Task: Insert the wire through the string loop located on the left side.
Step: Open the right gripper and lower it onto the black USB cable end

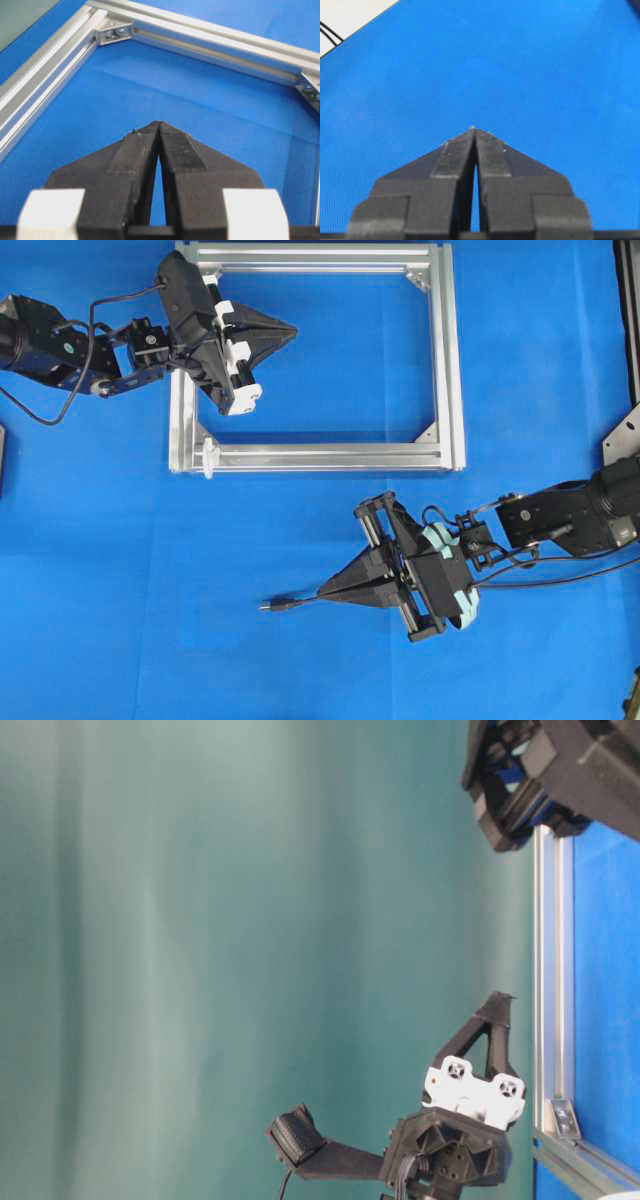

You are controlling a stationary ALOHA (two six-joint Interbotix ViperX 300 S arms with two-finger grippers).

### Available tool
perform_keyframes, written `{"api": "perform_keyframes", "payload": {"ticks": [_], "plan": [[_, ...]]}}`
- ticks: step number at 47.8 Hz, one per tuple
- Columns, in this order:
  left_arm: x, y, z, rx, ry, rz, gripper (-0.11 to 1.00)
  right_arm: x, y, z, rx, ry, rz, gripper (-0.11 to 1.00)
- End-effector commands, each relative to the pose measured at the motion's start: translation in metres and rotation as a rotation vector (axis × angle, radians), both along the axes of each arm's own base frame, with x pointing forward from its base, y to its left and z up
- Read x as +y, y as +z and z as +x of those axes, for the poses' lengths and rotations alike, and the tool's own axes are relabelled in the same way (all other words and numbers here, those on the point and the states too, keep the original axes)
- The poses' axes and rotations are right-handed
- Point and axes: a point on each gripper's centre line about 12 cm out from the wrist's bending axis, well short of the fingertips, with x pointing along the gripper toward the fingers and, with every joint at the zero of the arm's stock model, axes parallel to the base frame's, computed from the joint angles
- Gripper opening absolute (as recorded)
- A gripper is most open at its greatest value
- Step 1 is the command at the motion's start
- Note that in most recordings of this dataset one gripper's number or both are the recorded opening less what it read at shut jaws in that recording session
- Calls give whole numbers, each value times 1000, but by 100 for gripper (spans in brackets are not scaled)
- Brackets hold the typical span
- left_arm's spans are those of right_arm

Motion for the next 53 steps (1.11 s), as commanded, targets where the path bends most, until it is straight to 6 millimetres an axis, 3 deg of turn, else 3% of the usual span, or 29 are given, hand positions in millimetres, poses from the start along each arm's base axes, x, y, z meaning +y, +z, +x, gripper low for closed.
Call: {"api": "perform_keyframes", "payload": {"ticks": [1, 23, 29, 38, 41, 53], "plan": [[-6, 17, 4, -29, -33, 22, 0, 4, 28, 2, -70, 4, 36, 1], [-6, 16, 4, -25, -35, 19, 0, 4, 25, 3, -15, -10, 82, 0], [-6, 16, 4, -27, -35, 19, 0, 5, 25, 2, -3, -15, 101, 22], [-6, 17, 5, -30, -34, 19, 0, 4, 22, 2, 26, -30, 116, 80], [-6, 17, 5, -30, -34, 19, 0, 3, 22, 2, 32, -34, 116, 92], [-6, 17, 5, -29, -34, 18, 0, 4, 6, 5, 71, -49, 118, 91]]}}
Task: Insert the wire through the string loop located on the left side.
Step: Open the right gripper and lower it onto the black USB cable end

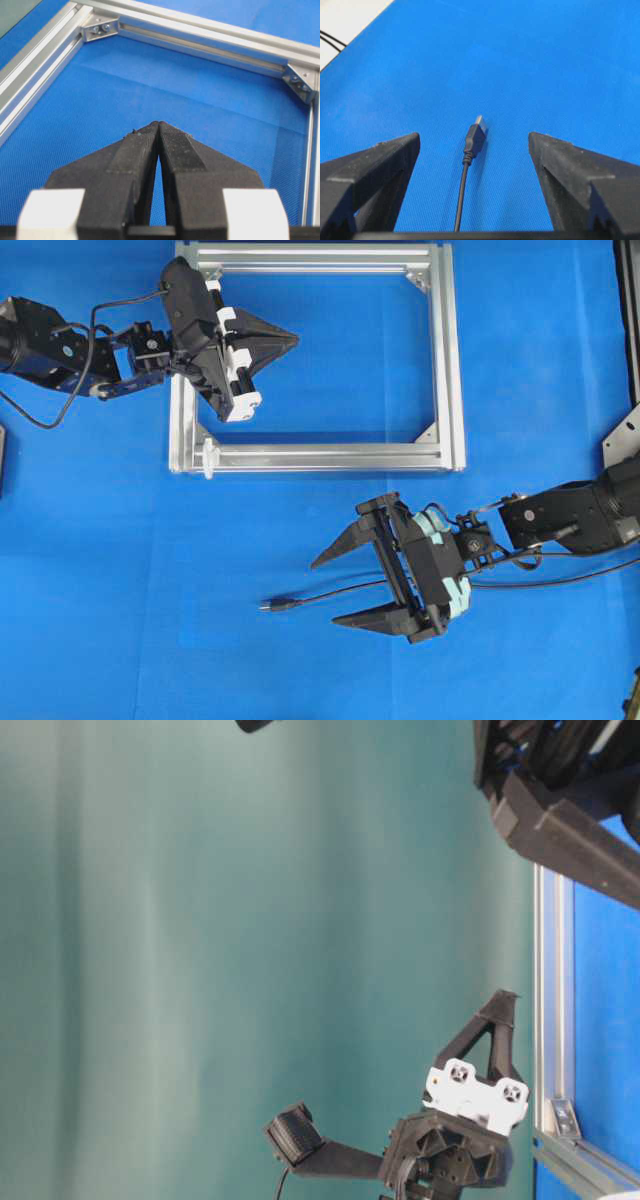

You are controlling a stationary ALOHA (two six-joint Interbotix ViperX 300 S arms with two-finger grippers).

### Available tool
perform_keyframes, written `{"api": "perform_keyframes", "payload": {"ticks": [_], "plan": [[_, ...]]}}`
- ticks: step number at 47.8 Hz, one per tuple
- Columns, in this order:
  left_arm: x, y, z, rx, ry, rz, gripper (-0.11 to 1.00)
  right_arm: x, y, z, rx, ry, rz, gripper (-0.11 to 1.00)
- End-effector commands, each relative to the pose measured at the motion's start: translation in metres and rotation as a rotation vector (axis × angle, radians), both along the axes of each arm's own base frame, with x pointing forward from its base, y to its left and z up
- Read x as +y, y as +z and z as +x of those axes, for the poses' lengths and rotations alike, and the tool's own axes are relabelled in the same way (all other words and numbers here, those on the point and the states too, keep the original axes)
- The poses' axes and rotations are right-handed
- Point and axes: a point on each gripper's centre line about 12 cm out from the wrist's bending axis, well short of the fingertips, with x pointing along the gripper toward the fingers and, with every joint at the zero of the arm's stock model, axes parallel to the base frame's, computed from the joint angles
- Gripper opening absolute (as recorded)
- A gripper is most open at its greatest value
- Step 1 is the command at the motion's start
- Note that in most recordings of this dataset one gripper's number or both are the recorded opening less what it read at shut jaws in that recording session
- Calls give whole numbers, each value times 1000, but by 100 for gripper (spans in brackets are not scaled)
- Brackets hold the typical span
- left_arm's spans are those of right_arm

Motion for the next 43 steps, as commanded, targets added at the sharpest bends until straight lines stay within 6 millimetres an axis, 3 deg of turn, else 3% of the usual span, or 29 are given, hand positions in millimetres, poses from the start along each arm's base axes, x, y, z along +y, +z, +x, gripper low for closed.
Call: {"api": "perform_keyframes", "payload": {"ticks": [1, 16, 43], "plan": [[1, 17, 3, -48, -1, 15, 0, 4, 3, 5, -15, -4, 15, 91], [1, 16, 3, -45, -1, 15, 0, 9, -30, 13, 53, -29, 20, 91], [1, 16, 2, -44, -1, 14, 0, 12, -43, 20, 58, -35, 25, 84]]}}
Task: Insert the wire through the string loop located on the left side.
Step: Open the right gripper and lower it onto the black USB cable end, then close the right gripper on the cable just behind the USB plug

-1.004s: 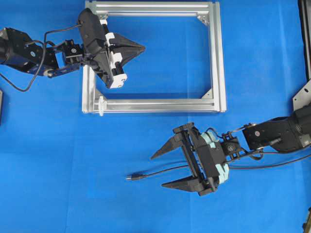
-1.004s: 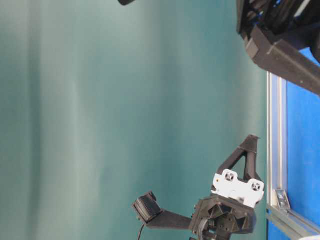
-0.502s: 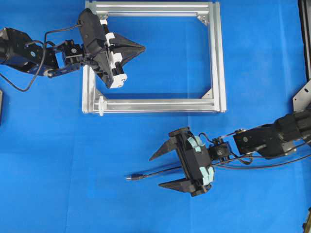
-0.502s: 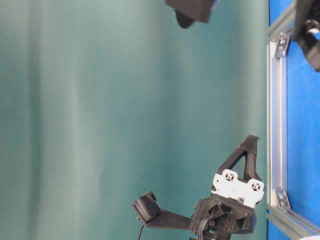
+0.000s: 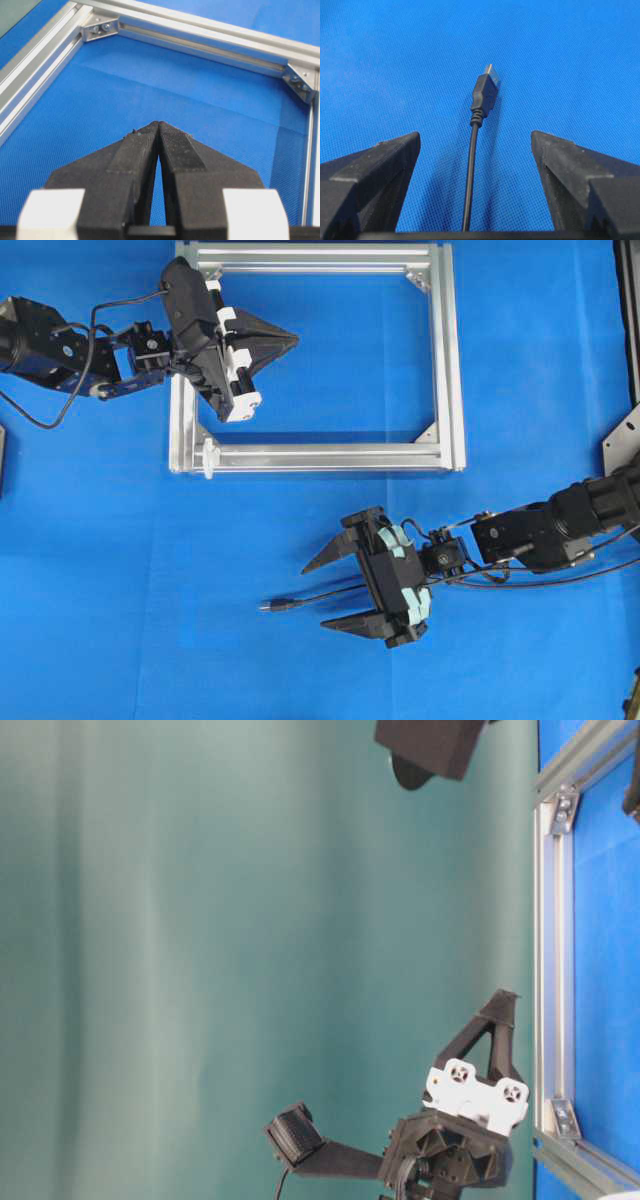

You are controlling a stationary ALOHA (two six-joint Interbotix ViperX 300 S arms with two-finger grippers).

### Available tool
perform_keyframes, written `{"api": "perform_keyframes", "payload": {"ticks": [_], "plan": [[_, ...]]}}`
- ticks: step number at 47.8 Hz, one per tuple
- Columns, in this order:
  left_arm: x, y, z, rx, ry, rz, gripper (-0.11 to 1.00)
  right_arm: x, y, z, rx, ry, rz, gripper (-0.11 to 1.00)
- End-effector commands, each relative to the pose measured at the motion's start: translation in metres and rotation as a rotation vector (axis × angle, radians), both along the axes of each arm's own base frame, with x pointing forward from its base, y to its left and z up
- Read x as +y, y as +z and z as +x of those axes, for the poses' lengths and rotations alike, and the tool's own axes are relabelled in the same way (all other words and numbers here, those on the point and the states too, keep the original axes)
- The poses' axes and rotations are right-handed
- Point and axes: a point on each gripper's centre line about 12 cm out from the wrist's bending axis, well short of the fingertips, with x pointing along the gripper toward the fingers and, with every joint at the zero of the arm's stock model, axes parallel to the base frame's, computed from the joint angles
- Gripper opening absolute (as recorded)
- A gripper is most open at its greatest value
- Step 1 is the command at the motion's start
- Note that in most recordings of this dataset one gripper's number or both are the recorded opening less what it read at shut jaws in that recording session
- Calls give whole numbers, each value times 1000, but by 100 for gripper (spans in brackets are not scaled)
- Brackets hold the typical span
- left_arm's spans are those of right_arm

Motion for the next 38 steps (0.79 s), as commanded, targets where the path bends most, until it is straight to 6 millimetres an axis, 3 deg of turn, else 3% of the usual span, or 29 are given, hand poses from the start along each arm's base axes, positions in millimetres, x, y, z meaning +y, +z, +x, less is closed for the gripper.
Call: {"api": "perform_keyframes", "payload": {"ticks": [1, 6, 15, 19, 31, 38], "plan": [[1, 16, 2, -44, -1, 14, 0, 4, 10, 6, -32, 1, 16, 83], [1, 16, 2, -44, -1, 14, 0, 5, 6, 9, -19, 1, 11, 72], [1, 16, 2, -44, -2, 15, 0, 6, 6, 11, -29, 2, 11, 17], [1, 16, 2, -44, -2, 15, 0, 5, 6, 10, -33, 2, 13, 2], [0, 16, 2, -44, -4, 15, 0, 5, 6, 10, -31, 2, 14, 0], [0, 15, 2, -42, -5, 14, 0, 5, 16, 9, -44, 1, 19, 0]]}}
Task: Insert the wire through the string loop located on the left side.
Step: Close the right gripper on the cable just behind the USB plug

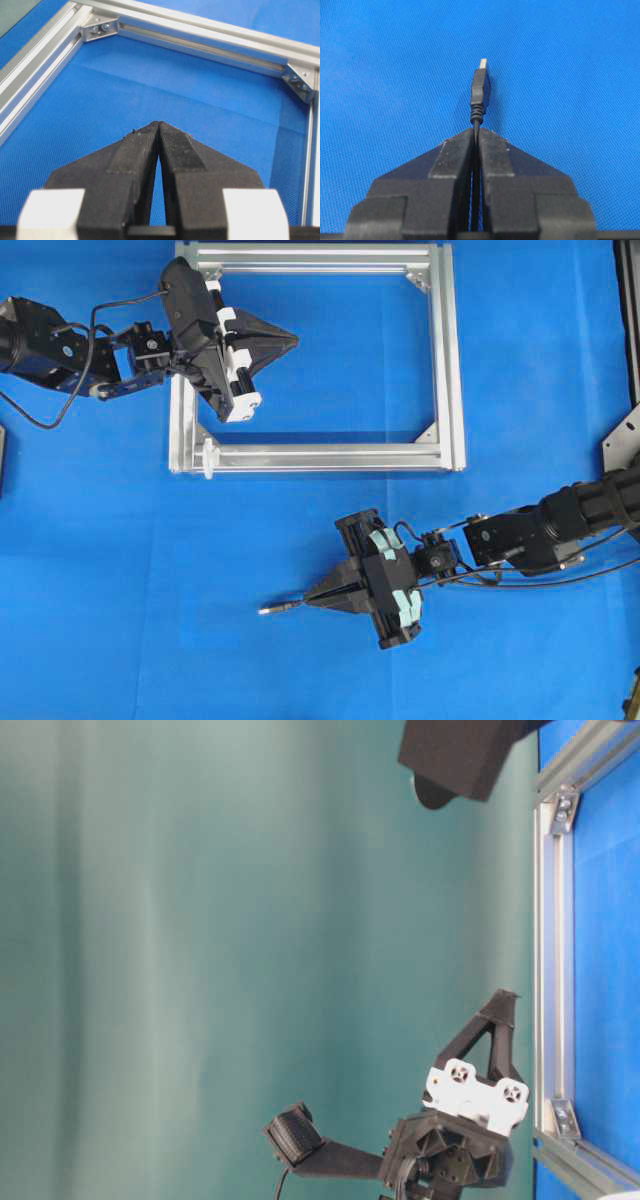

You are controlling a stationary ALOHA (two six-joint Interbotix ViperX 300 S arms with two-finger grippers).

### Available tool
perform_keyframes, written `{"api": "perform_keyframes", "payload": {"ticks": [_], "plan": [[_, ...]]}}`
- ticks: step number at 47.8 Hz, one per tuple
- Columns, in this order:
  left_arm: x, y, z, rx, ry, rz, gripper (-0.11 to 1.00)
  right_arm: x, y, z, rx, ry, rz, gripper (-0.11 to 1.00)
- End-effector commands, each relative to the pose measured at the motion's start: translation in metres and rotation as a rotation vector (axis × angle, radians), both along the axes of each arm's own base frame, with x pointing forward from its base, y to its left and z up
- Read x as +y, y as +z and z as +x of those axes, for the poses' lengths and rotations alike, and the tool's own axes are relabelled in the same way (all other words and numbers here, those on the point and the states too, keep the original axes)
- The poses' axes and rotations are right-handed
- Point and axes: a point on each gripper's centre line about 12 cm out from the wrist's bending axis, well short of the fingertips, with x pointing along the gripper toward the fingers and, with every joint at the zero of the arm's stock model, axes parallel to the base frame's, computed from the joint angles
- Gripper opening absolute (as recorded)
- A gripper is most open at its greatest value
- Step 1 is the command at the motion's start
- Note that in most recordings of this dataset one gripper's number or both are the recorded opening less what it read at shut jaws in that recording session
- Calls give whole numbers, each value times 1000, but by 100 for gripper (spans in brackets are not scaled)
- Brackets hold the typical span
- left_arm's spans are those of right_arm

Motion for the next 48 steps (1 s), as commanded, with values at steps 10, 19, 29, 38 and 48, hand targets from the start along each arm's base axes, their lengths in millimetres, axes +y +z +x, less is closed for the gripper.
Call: {"api": "perform_keyframes", "payload": {"ticks": [10, 19, 29, 38, 48], "plan": [[-1, 15, 2, -43, -5, 12, 0, 1, 59, -3, -56, 2, 16, 0], [-3, 15, 3, -43, -11, 12, 0, -2, 96, -11, -64, 6, 7, 0], [-6, 15, 3, -40, -17, 10, 0, -3, 108, -14, -73, 6, 9, 0], [-6, 15, 3, -42, -17, 10, 0, -3, 107, -15, -70, 7, 8, 0], [-6, 15, 3, -42, -17, 10, 0, -3, 107, -16, -69, 7, 6, 0]]}}
